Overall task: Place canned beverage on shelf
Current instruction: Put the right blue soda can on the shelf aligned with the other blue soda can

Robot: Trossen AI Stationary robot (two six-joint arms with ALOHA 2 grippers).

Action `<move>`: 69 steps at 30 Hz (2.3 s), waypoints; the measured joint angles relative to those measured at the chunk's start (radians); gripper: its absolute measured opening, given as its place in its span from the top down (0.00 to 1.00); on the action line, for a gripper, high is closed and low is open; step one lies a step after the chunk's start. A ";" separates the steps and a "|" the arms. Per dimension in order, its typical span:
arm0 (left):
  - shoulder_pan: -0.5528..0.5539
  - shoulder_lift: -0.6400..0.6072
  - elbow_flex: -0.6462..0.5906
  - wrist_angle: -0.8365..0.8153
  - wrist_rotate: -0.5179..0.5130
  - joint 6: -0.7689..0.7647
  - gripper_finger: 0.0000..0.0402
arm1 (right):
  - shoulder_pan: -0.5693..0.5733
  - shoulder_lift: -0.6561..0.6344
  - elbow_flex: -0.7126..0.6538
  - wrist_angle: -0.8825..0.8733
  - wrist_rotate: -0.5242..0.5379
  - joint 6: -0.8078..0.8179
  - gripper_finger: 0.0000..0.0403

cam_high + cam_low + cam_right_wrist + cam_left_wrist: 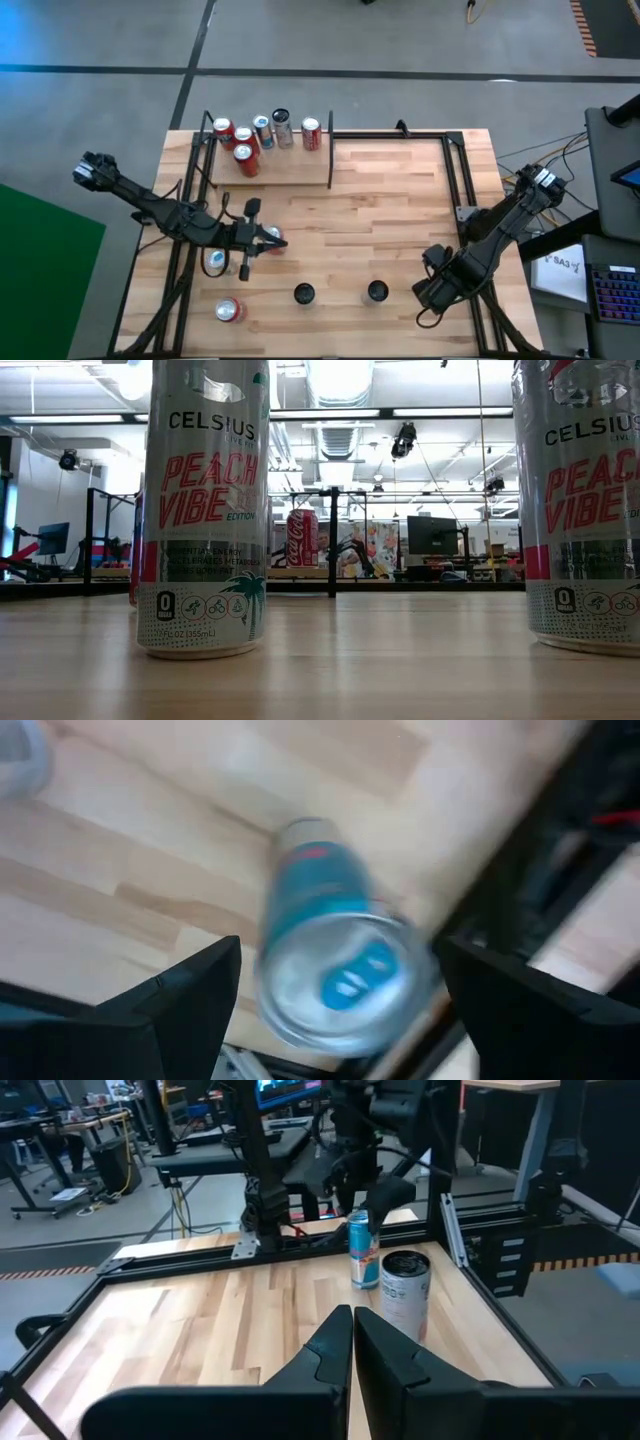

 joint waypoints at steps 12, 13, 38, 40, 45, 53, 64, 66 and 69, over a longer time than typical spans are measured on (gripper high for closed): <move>-0.020 0.000 0.000 -0.002 0.000 -0.004 1.00 | 0.000 0.000 -0.211 0.278 -0.010 -0.006 0.18; -0.020 0.000 0.000 -0.002 0.000 -0.005 1.00 | 0.000 0.000 -0.221 0.280 -0.010 -0.001 0.18; -0.022 -0.001 0.000 -0.002 -0.001 -0.011 1.00 | -0.004 -0.015 -0.209 0.265 -0.018 0.031 0.48; -0.022 -0.001 0.000 -0.002 -0.001 -0.011 1.00 | -0.008 -0.034 -0.208 0.235 -0.027 0.040 0.47; -0.022 -0.001 0.000 -0.002 -0.001 -0.011 1.00 | -0.029 -0.064 -0.156 0.105 -0.033 0.043 0.45; -0.022 -0.001 0.000 -0.006 -0.001 -0.011 1.00 | -0.080 -0.063 0.107 -0.119 0.215 -0.051 0.44; -0.022 0.023 -0.019 0.001 -0.005 -0.013 1.00 | -0.232 -0.063 0.379 -0.077 0.602 -0.515 0.44; -0.022 0.029 -0.019 0.008 -0.019 -0.012 1.00 | -0.282 -0.063 0.400 -0.028 0.617 -0.631 0.44; -0.022 0.031 -0.019 0.012 -0.048 -0.005 1.00 | -0.367 -0.063 0.411 0.086 0.613 -0.818 0.44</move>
